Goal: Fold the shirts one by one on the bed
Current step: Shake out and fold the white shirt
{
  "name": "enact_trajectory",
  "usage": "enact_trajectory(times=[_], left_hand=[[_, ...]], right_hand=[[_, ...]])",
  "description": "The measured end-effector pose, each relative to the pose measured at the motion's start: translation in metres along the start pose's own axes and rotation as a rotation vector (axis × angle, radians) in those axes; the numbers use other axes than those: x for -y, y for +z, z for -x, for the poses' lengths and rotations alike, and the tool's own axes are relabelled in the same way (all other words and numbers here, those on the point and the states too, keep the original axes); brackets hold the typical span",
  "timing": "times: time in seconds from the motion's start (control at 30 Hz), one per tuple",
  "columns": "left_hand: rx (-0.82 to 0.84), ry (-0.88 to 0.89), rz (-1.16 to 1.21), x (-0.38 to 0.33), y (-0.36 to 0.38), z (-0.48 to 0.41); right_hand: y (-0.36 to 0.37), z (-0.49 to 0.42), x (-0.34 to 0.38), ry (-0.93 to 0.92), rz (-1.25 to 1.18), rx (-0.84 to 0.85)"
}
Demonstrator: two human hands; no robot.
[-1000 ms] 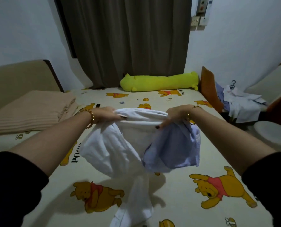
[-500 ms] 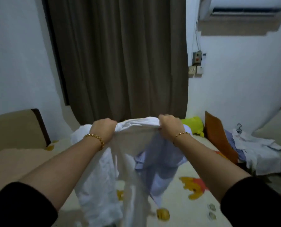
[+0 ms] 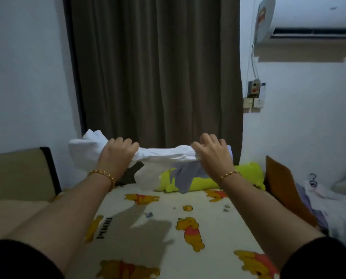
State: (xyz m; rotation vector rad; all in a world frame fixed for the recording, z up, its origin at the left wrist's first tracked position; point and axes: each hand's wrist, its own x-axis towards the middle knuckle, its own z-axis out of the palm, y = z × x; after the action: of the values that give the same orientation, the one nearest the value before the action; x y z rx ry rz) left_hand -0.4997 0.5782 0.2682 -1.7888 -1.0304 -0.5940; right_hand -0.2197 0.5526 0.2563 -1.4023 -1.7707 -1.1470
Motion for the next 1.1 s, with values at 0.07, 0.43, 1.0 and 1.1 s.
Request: enact_trajectory(times=[0.07,0.43,1.0,1.1], left_hand=[[0.050,0.070,0.018,-0.028,0.025,0.054],[0.771,0.085,0.391,-0.279,0.083,0.467],[0.810,-0.036,0.301,-0.281,-0.001,0.532],[0.876,-0.020,0.241,-0.283,-0.043,0.547]], right_hand=[[0.027,0.058,0.012,-0.044,0.019,0.034],[0.067,0.539,0.119,0.160,-0.089,0.970],[-0.019,0.591,0.096,0.015,0.055,0.961],[-0.059,0.606,0.109,0.018,0.032,1.056]])
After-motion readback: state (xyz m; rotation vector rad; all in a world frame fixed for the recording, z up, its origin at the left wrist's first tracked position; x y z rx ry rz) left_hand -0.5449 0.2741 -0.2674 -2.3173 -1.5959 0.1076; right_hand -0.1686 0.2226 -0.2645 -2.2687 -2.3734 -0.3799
